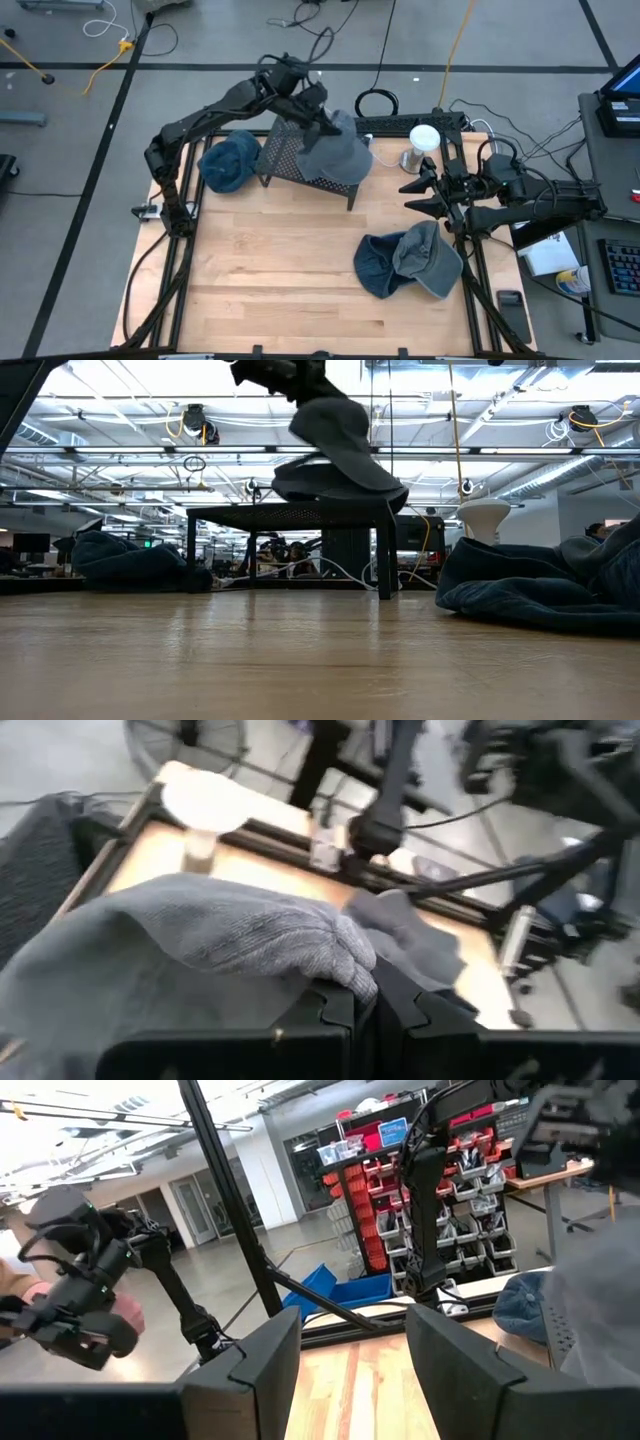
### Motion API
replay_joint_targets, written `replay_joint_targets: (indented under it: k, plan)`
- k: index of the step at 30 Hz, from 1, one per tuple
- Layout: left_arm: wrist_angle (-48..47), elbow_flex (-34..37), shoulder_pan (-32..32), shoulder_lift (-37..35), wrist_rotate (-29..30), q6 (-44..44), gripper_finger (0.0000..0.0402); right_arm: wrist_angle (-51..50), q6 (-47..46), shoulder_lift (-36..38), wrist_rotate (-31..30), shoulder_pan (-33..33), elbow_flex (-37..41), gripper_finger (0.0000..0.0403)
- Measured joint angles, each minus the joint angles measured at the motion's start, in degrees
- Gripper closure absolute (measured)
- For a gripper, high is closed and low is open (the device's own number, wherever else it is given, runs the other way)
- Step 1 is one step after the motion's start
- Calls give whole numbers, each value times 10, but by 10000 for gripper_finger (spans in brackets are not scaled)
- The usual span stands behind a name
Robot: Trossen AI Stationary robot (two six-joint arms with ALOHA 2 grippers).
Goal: Pick & Place hat
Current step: Stack the gray cap on the gray cap on the shelf
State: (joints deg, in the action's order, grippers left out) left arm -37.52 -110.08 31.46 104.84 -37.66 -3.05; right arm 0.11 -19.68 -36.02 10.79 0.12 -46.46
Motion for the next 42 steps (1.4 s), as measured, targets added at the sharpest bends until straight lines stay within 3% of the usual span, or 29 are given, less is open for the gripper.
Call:
replay_joint_targets:
  k: [22,35,42]
  plan:
    - [-134,0,4,8,218,30,398,0,15,0,0,0,0,227]
    - [-166,0,-13,47,273,31,398,-2,13,0,0,0,0,227]
    - [-163,0,-16,62,277,1,354,-10,13,0,0,0,0,230]
